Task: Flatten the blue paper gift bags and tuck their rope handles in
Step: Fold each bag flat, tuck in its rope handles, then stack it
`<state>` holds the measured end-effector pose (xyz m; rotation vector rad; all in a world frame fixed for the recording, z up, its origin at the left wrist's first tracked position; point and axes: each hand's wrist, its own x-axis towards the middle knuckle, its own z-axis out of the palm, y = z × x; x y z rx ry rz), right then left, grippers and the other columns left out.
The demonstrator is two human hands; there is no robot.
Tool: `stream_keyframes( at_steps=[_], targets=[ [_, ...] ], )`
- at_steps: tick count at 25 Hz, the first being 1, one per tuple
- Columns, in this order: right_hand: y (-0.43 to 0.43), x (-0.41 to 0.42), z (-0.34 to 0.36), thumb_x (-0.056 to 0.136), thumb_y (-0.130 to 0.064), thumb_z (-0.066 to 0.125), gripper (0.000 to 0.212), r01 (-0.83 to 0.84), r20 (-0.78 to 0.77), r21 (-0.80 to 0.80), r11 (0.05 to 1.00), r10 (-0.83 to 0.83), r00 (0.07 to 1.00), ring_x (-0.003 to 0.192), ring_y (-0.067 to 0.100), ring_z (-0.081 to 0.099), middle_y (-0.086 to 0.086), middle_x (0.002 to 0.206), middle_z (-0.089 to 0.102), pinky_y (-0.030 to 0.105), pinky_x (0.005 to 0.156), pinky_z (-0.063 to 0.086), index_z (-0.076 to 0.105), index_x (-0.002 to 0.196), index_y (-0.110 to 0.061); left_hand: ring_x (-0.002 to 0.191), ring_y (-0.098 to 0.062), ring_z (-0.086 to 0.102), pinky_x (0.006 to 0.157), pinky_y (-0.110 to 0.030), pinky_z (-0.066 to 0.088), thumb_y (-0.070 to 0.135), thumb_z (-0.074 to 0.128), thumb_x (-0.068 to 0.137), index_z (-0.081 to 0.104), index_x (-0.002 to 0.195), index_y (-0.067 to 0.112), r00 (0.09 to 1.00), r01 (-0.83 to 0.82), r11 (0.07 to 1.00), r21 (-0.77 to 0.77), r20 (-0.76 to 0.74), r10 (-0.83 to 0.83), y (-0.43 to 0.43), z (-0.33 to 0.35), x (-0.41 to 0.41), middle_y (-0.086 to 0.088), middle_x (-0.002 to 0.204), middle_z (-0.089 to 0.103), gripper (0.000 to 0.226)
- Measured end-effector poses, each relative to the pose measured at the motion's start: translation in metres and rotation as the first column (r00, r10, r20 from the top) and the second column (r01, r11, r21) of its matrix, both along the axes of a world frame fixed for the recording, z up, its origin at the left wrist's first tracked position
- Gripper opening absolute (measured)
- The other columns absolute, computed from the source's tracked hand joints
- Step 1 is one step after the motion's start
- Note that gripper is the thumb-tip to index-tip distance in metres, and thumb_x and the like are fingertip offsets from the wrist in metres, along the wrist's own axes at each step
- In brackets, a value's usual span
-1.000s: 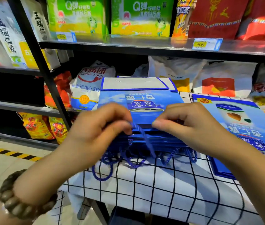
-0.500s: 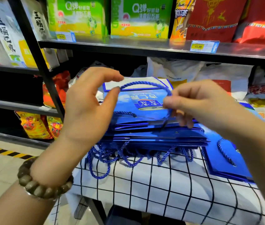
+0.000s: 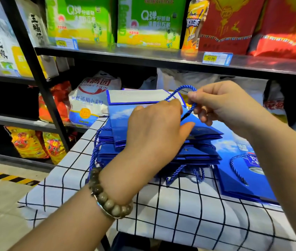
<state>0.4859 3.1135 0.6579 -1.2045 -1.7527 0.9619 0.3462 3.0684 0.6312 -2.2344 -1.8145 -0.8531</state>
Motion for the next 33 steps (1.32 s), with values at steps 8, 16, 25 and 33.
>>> stream_keyframes(
  at_steps=[8,16,25,33],
  targets=[
    [0.000,0.015,-0.013,0.085,-0.013,0.060,0.014,-0.007,-0.047,-0.041,0.999,0.005,0.999,0.047,0.007,0.051,-0.005,0.058,0.063,0.017,0.041,0.041,0.066,0.073,-0.011,0.090,-0.024,0.051,0.068,-0.029,0.025,0.034,0.037,0.097,0.059,0.103,0.021,0.995,0.047,0.998,-0.048,-0.082,-0.051,0.018,-0.001,0.016,-0.002,0.106,0.062,0.026],
    [0.008,0.035,-0.035,0.077,-0.006,0.068,0.013,0.214,-0.003,0.012,0.977,-0.214,0.977,0.042,0.004,0.054,-0.007,0.051,0.065,0.014,0.040,0.039,0.065,0.066,-0.013,0.097,-0.025,0.054,0.072,-0.033,0.042,0.056,0.047,0.087,0.063,0.104,0.020,0.966,0.105,0.957,-0.271,-0.200,-0.163,0.029,-0.022,0.008,-0.003,0.102,0.062,0.043],
    [0.000,0.020,-0.051,0.083,-0.011,0.064,0.025,0.140,0.083,0.031,0.990,-0.142,0.986,0.042,-0.003,0.045,-0.006,0.051,0.056,0.005,0.047,0.036,0.059,0.058,-0.012,0.064,-0.027,0.056,0.049,-0.029,0.029,0.032,0.048,0.090,0.040,0.073,0.023,0.894,0.251,0.968,-0.032,-0.376,-0.244,0.015,-0.036,-0.013,0.001,0.066,0.047,0.020],
    [-0.003,0.018,-0.045,0.087,-0.012,0.059,0.028,0.115,0.122,0.008,0.993,-0.115,0.986,0.037,-0.002,0.043,-0.008,0.047,0.051,0.004,0.042,0.032,0.055,0.060,-0.007,0.035,-0.023,0.047,0.044,-0.019,0.006,0.006,0.077,0.049,0.062,0.066,0.015,0.767,0.270,0.962,0.049,-0.614,-0.184,0.007,-0.033,-0.019,0.001,0.050,0.056,0.024]
  ],
)
